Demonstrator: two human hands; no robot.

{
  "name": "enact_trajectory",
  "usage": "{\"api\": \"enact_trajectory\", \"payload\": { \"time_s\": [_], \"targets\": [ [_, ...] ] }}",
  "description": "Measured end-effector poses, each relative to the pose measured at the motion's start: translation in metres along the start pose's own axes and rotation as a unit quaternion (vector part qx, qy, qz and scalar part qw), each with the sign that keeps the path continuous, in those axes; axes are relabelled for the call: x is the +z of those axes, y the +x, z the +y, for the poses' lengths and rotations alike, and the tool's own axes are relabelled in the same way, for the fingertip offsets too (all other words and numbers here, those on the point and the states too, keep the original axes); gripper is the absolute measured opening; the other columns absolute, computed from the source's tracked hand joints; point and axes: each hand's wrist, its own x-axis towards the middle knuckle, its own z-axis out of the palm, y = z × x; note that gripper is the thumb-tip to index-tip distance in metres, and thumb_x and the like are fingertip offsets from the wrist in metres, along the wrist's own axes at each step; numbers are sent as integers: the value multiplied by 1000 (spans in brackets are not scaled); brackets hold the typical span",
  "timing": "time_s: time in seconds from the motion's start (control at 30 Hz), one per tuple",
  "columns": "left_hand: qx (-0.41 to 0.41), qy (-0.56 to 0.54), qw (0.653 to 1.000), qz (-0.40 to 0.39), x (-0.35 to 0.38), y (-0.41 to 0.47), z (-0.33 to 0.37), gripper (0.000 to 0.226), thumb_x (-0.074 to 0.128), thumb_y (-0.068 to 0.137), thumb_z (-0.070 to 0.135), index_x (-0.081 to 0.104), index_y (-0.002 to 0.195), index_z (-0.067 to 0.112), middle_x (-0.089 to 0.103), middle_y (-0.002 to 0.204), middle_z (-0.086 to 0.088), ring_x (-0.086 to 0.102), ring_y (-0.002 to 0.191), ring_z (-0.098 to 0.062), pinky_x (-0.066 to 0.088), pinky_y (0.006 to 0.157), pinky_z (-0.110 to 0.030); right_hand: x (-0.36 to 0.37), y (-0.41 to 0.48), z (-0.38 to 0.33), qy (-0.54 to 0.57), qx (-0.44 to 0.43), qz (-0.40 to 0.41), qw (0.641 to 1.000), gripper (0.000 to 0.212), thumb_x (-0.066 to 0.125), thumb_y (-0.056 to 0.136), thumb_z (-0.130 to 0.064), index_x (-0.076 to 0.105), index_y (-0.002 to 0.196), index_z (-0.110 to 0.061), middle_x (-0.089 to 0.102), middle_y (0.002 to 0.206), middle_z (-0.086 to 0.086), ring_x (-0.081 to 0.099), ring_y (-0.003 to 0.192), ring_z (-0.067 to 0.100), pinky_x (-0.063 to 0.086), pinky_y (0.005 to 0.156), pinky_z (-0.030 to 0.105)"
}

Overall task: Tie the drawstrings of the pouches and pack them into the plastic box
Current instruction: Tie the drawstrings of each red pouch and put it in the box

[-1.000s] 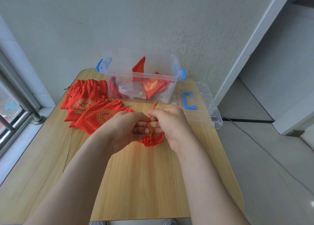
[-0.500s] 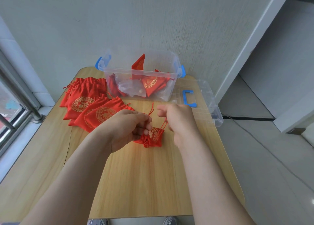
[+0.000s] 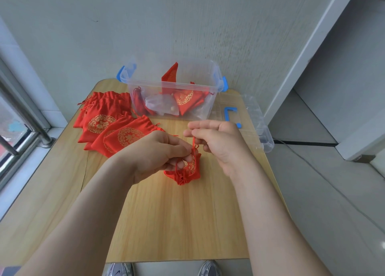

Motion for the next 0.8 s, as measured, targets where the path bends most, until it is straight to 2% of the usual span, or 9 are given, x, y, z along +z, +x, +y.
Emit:
{"api": "enact_trajectory", "payload": {
  "time_s": [0.13,0.23,0.3,0.37,0.43,0.47,0.6,0.73,0.8],
  "targets": [
    [12,-3,1000,-13,2,-1,2,22,73,98,25,82,91,6,69,81,-12,60,77,-19,51,79,-31,1,4,6,34,-18,7,999,14,73,96,-5,79,104,-15,83,94,1,69,81,9,53,79,28],
    [17,-2,1000,-6,4,-3,4,22,73,95,29,82,82,13,69,71,-2,59,66,-10,52,69,-22,0,4,8,30,-46,21,998,13,76,95,-5,79,103,-15,83,92,1,74,80,5,53,74,20],
    [17,-2,1000,-1,6,-3,5,23,75,93,30,82,77,16,70,72,0,56,61,-7,50,65,-20,-1,4,8,8,-65,25,998,15,78,94,-9,79,106,-18,83,92,-1,76,86,5,56,80,20],
    [9,-11,1000,4,5,-3,5,20,76,92,31,84,85,14,71,78,-2,56,60,-8,50,66,-21,-1,4,9,-31,-84,22,996,25,77,95,-14,76,119,-22,83,93,-5,76,93,5,57,91,25],
    [-3,-24,1000,14,4,-2,4,25,74,95,30,83,97,7,71,80,-4,55,60,-8,49,66,-23,0,6,11,-63,-95,26,993,36,72,99,-16,67,133,-26,82,94,-10,75,92,3,57,95,28],
    [-9,-32,999,22,3,-1,4,28,73,96,30,82,100,4,70,80,-4,55,59,-8,49,65,-24,1,7,11,-79,-101,33,991,36,71,99,-16,66,133,-27,82,95,-10,75,92,4,57,96,30],
    [-31,-45,997,55,1,3,1,29,71,101,30,80,102,2,69,82,-4,55,59,-10,51,64,-24,2,6,8,-182,-121,51,974,35,72,87,-12,67,112,-36,77,94,-12,72,91,9,61,92,41],
    [-40,-59,995,70,1,4,1,22,72,100,26,79,92,6,70,81,-7,55,60,-13,51,65,-28,1,-1,2,-279,-140,-7,950,39,79,77,-21,61,107,-39,61,110,-13,65,95,12,57,82,34],
    [-41,-62,995,64,0,3,1,25,74,98,27,80,97,3,70,78,-6,56,61,-13,51,64,-28,0,-4,0,-284,-152,-39,946,36,84,73,-24,65,101,-36,68,104,-13,68,89,9,59,78,31]
  ]
}}
